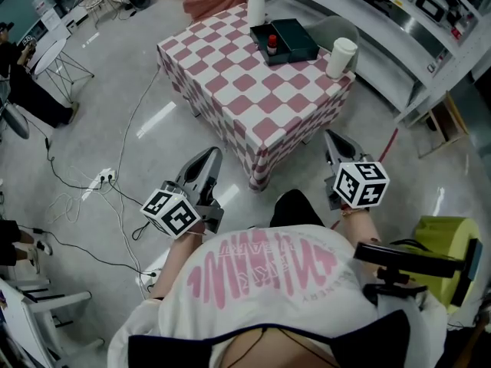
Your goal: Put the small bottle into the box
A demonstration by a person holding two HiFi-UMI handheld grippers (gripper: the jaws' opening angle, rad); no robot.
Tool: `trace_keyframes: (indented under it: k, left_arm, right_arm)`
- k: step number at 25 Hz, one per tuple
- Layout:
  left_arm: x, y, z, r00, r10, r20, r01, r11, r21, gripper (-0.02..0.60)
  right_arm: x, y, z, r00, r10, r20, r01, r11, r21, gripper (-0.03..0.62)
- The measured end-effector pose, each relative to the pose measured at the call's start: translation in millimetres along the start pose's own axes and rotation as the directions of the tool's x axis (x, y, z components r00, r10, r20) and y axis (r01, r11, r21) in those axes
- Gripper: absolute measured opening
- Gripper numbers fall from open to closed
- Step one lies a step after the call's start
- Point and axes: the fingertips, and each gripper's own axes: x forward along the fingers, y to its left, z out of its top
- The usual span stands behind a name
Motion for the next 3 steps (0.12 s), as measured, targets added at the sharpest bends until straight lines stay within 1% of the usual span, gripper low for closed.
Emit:
trace_keyframes:
  k: [3]
  left_arm:
    - [1.3,-0.8,0.5,1.0,0.002,-0.006,-0.002,1.0,0.009,0.008]
  right_arm:
    - [-2.5,-0.9,-0.5,1.0,0.003,0.004,-0.003,1.0,0.012,0.006]
